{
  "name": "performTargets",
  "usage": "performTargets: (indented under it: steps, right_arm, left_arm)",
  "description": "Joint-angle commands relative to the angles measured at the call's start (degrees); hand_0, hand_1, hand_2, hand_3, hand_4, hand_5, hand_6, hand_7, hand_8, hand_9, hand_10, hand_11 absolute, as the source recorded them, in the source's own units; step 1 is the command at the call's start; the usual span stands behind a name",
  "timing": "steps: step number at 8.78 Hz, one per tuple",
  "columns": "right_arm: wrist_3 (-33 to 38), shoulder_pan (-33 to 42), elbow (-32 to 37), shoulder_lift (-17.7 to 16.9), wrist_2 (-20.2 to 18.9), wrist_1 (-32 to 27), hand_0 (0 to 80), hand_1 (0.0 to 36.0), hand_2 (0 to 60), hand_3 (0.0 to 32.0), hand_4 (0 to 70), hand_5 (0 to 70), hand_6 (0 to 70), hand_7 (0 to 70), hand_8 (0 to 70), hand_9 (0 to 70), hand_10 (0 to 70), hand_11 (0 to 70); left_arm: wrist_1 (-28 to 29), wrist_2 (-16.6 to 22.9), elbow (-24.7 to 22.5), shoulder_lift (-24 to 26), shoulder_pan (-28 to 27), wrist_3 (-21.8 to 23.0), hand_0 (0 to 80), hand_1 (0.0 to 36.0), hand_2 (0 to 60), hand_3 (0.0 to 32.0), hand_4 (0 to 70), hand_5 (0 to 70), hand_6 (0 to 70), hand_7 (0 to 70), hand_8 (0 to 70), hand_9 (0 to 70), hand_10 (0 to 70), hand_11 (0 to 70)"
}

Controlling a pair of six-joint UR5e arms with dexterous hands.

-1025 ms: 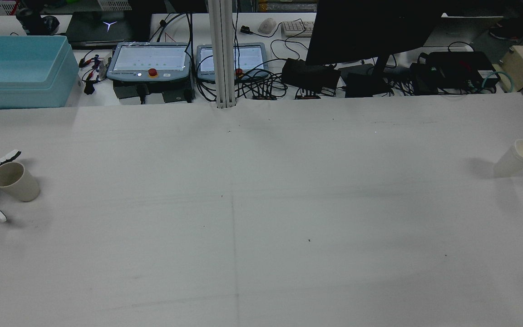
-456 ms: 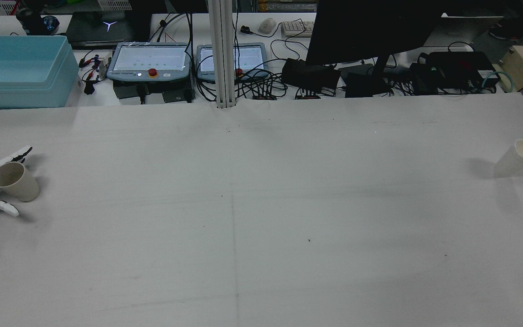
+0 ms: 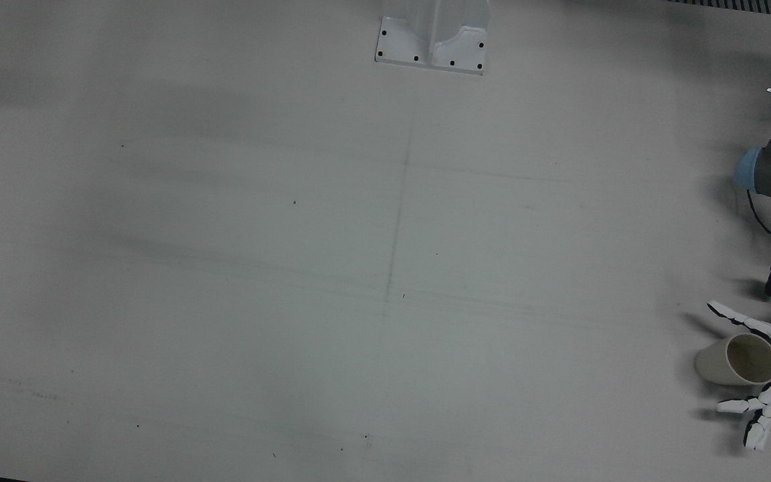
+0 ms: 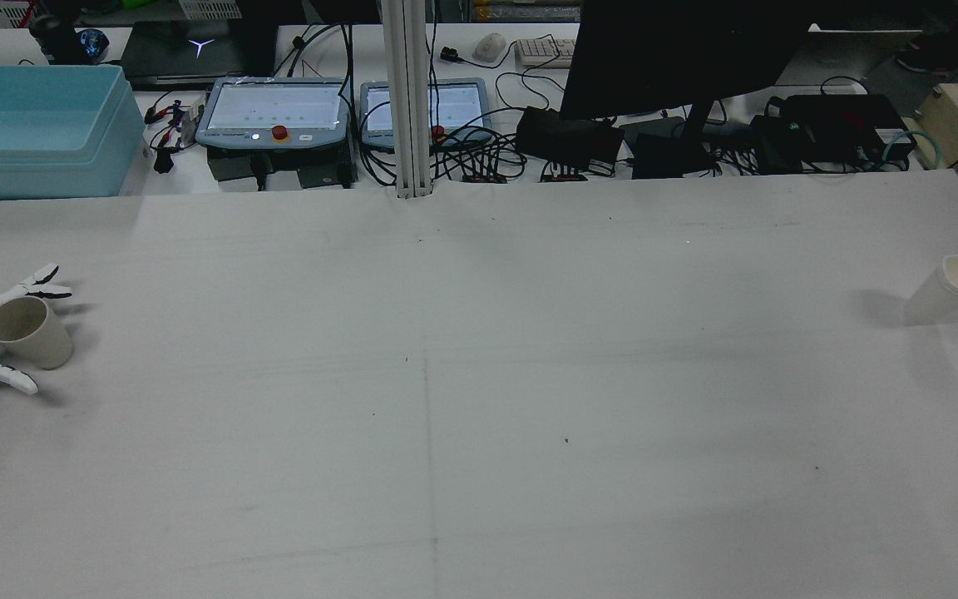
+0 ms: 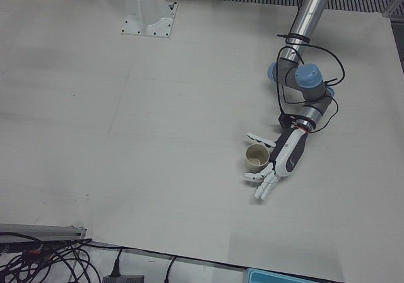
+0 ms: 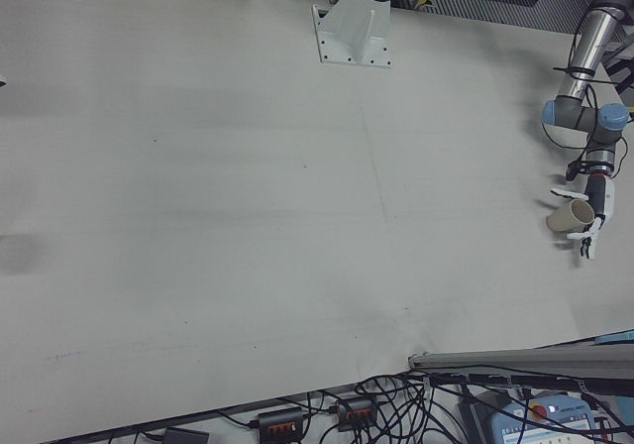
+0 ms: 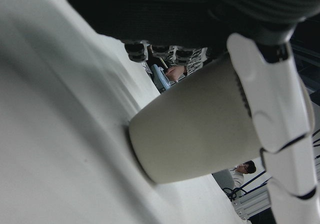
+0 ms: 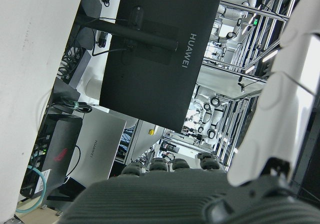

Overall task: Pour water
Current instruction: 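Reach the left hand to the beige paper cup and close around it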

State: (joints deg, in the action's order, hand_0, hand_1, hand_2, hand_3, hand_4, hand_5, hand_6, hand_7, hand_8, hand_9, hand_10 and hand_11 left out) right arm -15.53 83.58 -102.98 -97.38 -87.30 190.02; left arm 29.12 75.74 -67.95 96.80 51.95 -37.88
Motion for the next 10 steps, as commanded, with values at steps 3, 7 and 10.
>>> performTargets:
  steps: [3, 7, 10]
  right_arm:
    - [0.1, 0.1, 0.7, 0.0, -0.1, -0.1, 49.6, 16.2, 1.0, 0.0, 0.0, 5.4, 0.0, 1.5, 0.8, 3.3, 0.0, 2.0]
    - [0.3, 0.3, 1.9, -0.9, -0.1, -1.0, 49.7, 16.2, 1.1, 0.0, 0.0, 5.5, 0.0, 1.1, 0.7, 3.2, 0.0, 1.9]
    - [1.2, 1.6, 9.3, -3.1, -0.9, -10.1, 48.8, 15.4, 1.0, 0.0, 0.0, 1.8, 0.0, 0.0, 0.9, 3.5, 0.0, 1.9]
  left_arm:
    - [-0.4, -0.9, -0.2, 0.4, -0.4, 0.2, 50.3, 12.8, 7.4, 0.0, 30.0, 49.4, 5.0, 5.4, 2.6, 4.5, 4.2, 7.2]
    - [-0.9, -1.2, -1.7, 0.4, -0.4, 1.0, 48.5, 26.3, 60.0, 0.0, 31.6, 50.1, 6.0, 6.5, 3.1, 4.8, 4.6, 8.4]
    - [-6.8, -1.2, -6.1, 0.4, -0.4, 4.1, 45.2, 36.0, 60.0, 0.0, 34.7, 52.0, 6.4, 7.5, 2.7, 4.5, 4.8, 9.0]
